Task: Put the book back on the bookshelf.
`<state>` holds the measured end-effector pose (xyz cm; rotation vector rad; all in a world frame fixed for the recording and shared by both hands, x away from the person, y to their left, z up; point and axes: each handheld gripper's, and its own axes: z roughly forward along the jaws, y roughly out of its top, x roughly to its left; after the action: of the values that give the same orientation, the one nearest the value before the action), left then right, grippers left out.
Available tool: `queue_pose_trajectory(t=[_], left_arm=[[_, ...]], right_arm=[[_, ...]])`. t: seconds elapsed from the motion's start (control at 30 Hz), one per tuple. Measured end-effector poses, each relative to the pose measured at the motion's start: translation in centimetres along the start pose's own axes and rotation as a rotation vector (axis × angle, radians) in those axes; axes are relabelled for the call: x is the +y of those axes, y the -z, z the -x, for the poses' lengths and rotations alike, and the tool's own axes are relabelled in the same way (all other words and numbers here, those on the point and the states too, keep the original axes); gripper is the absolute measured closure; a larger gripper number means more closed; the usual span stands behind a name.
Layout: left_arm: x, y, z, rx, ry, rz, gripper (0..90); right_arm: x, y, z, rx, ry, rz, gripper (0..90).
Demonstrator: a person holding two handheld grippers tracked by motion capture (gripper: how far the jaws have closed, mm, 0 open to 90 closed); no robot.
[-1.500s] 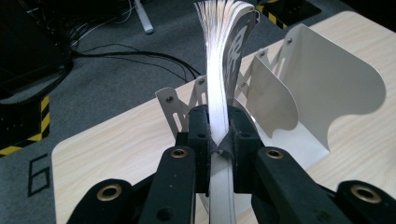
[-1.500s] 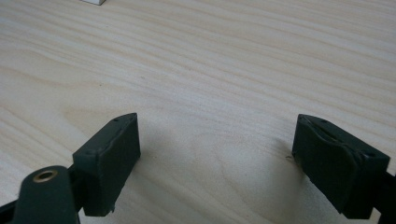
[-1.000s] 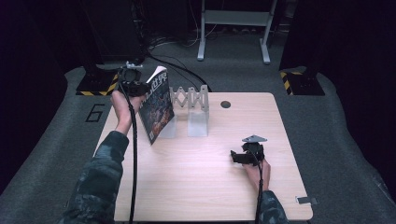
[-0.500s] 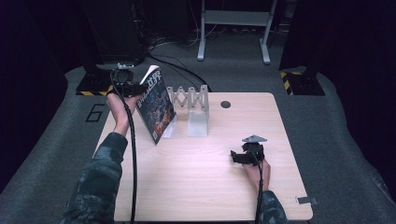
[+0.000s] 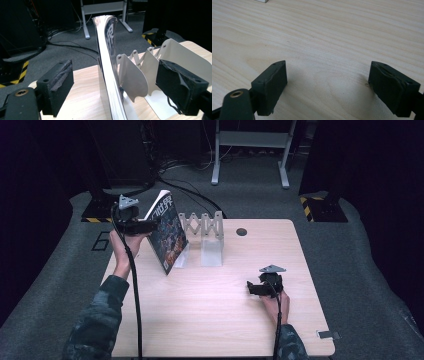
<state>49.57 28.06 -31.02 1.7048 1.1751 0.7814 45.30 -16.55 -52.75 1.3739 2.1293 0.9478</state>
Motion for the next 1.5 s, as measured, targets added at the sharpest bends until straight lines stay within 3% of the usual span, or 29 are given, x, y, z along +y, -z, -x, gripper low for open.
queue_pose_trajectory(t=[0.23,0.53,0.77,0.97,1.23,1.33,1.37,1.4,1.5], left_arm=[[-1.6,1.2,0.7,0.004,-0.027,0.043,9.6],[-4.2,1.6,0.9,0.017,-0.037,0.038,7.3],[-7.4,0.4,0.9,0.013,-0.003,0.008,8.5],[-10.8,-1.8,1.3,-0.008,0.014,-0.071,15.6],[-14.1,-4.6,1.6,-0.023,0.111,-0.133,31.0],[-15.4,-5.6,1.5,-0.037,0.169,-0.136,37.5],[-15.7,-5.8,1.3,-0.058,0.192,-0.156,44.2],[-16.0,-6.1,1.2,-0.069,0.229,-0.153,47.8],[-16.7,-6.8,1.0,-0.084,0.288,-0.15,59.3]], right_arm=[[0.0,0.0,0.0,-0.002,0.004,0.006,14.8],[0.0,0.0,0.0,0.0,0.004,-0.001,14.8],[0.0,0.0,0.0,0.0,0.004,-0.001,14.8],[0.0,0.0,0.1,-0.002,0.007,0.005,14.9],[-0.1,0.0,0.1,0.001,0.008,0.005,14.9],[0.0,0.0,0.1,-0.002,0.007,0.005,14.9],[0.0,0.0,0.1,0.001,0.007,0.005,14.9],[-0.1,0.0,0.1,0.001,0.007,0.005,14.9],[-0.1,0.0,0.1,-0.002,0.008,0.005,14.9]])
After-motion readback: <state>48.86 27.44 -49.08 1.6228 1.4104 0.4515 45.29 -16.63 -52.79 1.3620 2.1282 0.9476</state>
